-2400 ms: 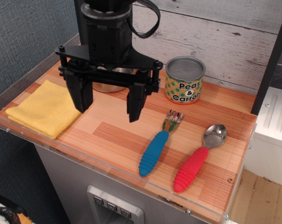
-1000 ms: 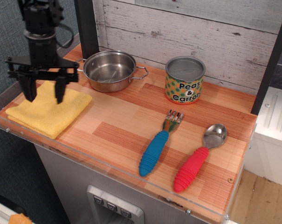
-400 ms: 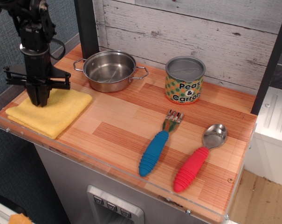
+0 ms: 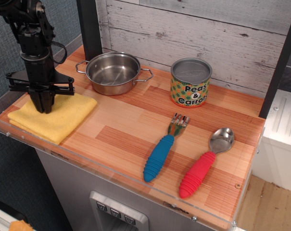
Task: Move the cloth closer to the fork.
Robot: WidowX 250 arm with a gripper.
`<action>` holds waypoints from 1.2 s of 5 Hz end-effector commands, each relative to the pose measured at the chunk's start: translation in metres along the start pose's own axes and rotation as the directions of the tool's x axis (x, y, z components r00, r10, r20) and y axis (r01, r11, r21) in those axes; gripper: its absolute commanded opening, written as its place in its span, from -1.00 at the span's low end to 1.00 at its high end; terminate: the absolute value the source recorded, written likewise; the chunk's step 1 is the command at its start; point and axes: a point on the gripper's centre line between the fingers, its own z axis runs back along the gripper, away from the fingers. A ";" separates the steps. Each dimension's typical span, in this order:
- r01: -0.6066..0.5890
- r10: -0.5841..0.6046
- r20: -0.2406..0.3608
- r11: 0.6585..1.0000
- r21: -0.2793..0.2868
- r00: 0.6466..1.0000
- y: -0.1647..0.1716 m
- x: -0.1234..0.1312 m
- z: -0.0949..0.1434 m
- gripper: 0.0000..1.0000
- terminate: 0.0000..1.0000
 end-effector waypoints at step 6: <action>0.036 -0.036 0.000 0.999 -0.007 0.999 -0.083 -0.027 0.018 -1.00 -1.00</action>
